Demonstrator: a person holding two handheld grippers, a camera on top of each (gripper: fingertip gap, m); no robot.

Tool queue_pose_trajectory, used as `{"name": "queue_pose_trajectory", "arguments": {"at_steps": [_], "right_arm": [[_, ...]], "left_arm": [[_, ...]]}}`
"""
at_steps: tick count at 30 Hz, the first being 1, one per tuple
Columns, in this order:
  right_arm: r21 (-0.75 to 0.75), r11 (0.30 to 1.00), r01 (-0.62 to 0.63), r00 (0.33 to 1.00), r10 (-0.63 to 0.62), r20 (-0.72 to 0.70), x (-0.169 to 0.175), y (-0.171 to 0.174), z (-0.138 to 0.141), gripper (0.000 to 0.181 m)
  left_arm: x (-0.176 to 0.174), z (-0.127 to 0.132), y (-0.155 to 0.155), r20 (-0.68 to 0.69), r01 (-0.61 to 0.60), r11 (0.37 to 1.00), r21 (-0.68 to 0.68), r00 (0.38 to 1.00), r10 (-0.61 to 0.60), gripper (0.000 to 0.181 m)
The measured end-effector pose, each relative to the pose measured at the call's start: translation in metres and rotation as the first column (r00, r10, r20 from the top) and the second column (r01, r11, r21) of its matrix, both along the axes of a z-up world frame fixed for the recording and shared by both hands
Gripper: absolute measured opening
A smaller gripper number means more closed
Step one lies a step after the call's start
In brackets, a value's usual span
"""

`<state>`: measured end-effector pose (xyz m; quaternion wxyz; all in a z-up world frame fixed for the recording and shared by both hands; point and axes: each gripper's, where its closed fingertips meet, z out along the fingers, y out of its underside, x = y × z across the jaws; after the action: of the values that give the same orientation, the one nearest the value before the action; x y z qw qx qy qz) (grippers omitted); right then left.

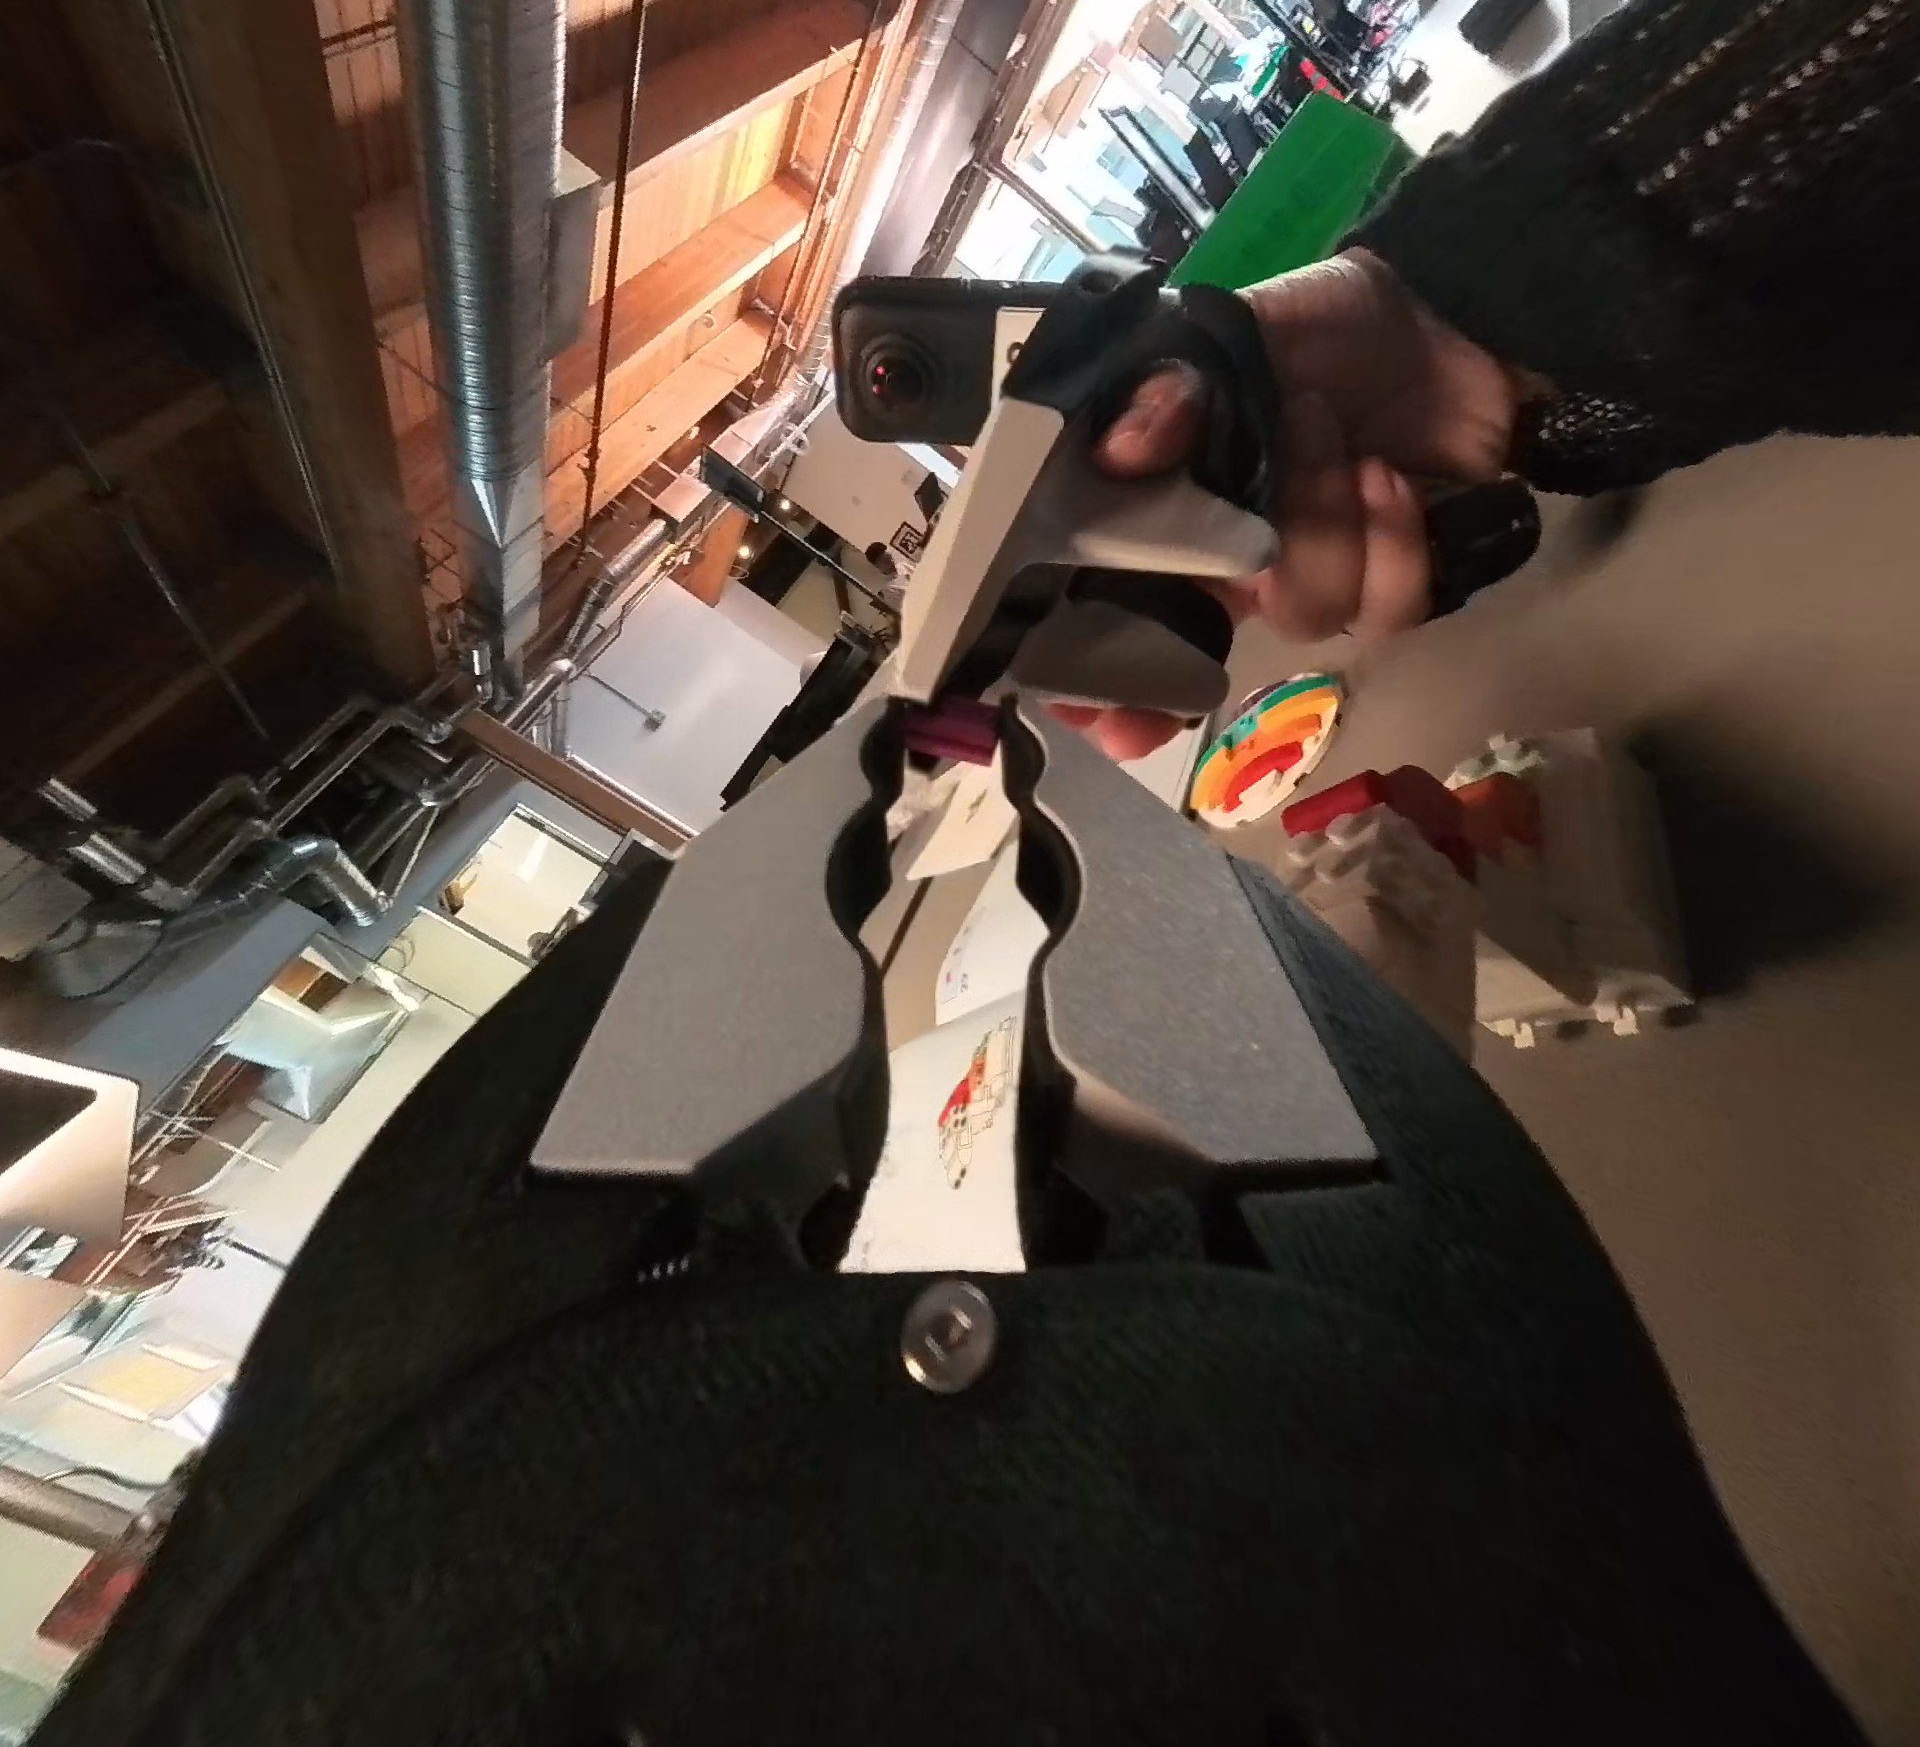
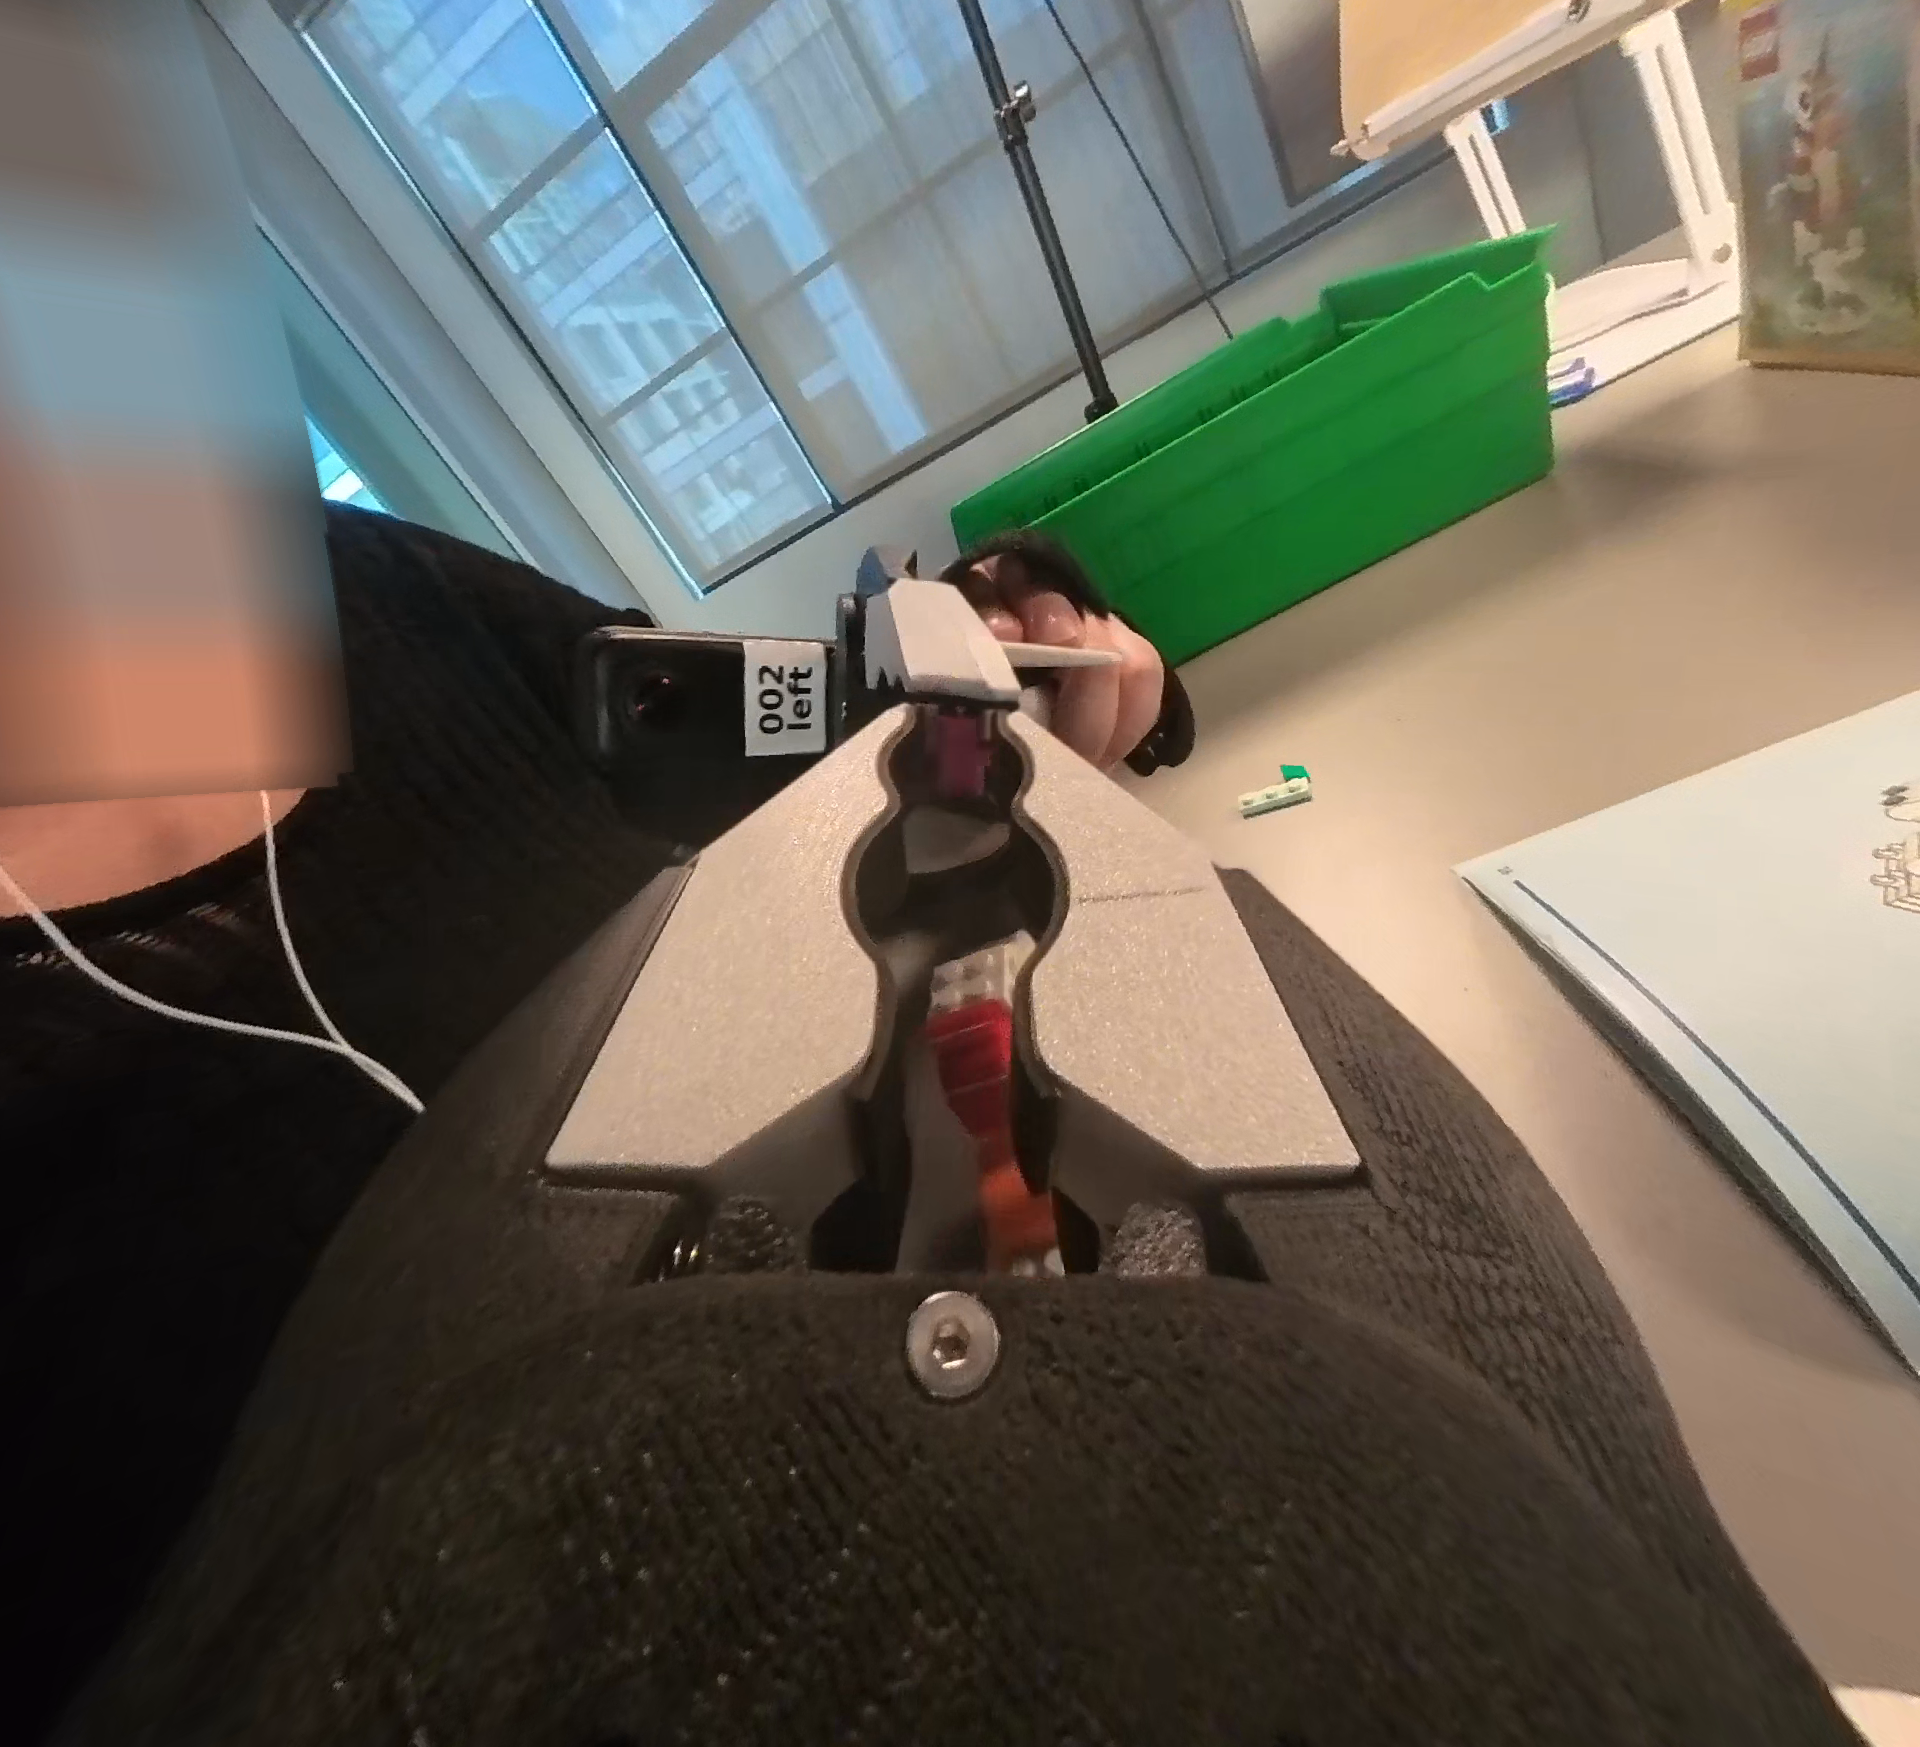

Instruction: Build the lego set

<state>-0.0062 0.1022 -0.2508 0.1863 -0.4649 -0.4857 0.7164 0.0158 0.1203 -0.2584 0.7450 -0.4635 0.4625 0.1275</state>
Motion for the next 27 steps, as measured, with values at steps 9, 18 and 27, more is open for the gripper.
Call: {"name": "queue_pose_trajectory", "arguments": {"at_steps": [9, 18, 27], "right_arm": [[0.106, 0.994, 0.008, 1.0, -0.005, -0.029, 0.004, -0.002, 0.001, 0.007], [0.411, 0.874, 0.258, 0.928, -0.105, -0.359, 0.011, -0.005, 0.03, 0.006], [0.453, 0.858, 0.242, 0.931, -0.074, -0.357, 0.007, -0.013, 0.024, 0.006]], "left_arm": [[0.004, 0.003, -0.002, 0.107, 0.058, 0.996, -0.065, 0.993, -0.051, 0.026], [-0.006, 0.008, 0.007, 0.48, 0.271, 0.881, -0.388, 0.876, -0.059, 0.046], [0.011, 0.014, -0.019, 0.566, 0.522, 0.768, -0.371, 0.783, -0.259, 0.008]]}}
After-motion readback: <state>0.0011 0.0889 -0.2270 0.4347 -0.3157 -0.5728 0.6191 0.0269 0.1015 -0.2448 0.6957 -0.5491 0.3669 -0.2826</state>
